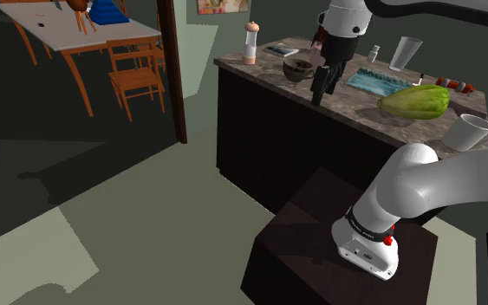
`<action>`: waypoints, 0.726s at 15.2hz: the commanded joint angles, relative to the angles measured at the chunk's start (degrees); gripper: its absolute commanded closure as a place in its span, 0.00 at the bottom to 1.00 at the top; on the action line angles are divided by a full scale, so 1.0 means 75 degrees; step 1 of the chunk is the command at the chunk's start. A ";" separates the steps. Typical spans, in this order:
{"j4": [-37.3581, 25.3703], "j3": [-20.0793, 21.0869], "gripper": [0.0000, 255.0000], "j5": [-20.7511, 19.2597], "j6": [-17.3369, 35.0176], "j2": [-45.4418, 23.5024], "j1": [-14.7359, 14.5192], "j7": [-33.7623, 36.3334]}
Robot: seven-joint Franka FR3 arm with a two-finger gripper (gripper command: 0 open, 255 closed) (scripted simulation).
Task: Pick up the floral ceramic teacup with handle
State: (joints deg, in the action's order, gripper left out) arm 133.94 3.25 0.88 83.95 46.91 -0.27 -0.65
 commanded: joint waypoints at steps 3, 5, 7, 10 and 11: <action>-0.0027 -0.0253 0.00 -0.0246 0.0299 -0.0269 0.0091 -0.0320; -0.0091 -0.0503 0.00 -0.0472 0.0600 -0.0570 0.0176 -0.0629; -0.0192 -0.0748 0.00 -0.0675 0.0899 -0.0900 0.0257 -0.0930; -0.0416 -0.1107 0.00 -0.0932 0.1337 -0.1444 0.0363 -0.1370; -0.0509 -0.1222 0.00 -0.1003 0.1478 -0.1637 0.0396 -0.1515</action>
State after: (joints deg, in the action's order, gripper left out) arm 131.19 -4.95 -5.97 94.31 36.03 2.40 -10.70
